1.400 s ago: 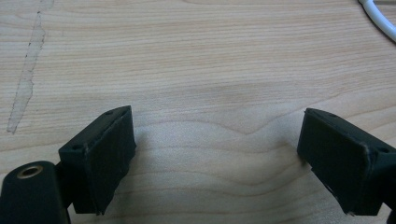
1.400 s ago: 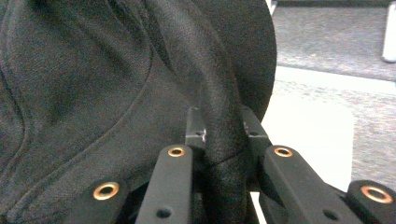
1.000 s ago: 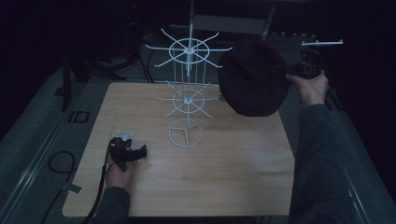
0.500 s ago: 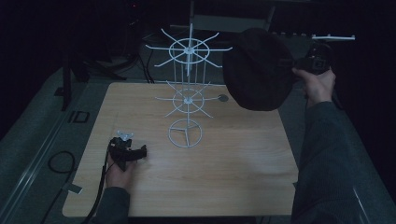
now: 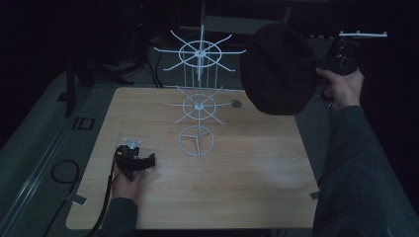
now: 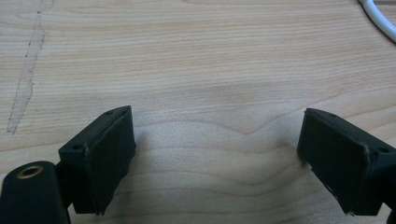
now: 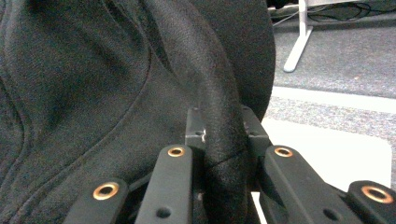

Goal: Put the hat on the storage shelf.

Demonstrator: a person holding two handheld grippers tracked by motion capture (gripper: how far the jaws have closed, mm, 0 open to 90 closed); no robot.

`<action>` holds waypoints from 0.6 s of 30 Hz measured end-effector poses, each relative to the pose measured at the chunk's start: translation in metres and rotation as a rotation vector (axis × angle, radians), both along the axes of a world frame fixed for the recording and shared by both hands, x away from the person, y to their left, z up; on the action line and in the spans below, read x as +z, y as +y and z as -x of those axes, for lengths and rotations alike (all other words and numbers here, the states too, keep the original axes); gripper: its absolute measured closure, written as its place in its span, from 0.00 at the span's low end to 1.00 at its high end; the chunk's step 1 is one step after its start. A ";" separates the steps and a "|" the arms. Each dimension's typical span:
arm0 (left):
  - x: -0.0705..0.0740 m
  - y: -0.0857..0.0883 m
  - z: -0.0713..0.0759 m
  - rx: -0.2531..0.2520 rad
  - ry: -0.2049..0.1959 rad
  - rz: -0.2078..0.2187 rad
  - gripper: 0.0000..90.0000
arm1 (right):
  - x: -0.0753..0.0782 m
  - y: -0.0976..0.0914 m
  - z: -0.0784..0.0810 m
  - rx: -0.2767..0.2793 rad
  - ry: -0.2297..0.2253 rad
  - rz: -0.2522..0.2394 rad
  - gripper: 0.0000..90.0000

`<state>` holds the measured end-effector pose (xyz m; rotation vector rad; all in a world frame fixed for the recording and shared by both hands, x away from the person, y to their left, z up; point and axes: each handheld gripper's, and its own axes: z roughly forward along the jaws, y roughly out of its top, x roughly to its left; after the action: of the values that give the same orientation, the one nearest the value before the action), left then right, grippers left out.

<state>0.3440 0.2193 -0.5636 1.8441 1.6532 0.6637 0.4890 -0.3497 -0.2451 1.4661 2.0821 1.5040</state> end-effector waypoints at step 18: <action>0.000 0.000 0.000 0.000 0.000 0.000 0.13 | 0.013 -0.014 0.008 0.038 -0.011 -0.020 0.87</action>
<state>0.3440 0.2193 -0.5636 1.8440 1.6531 0.6637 0.4807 -0.3632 -0.2321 1.4300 2.1063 1.5470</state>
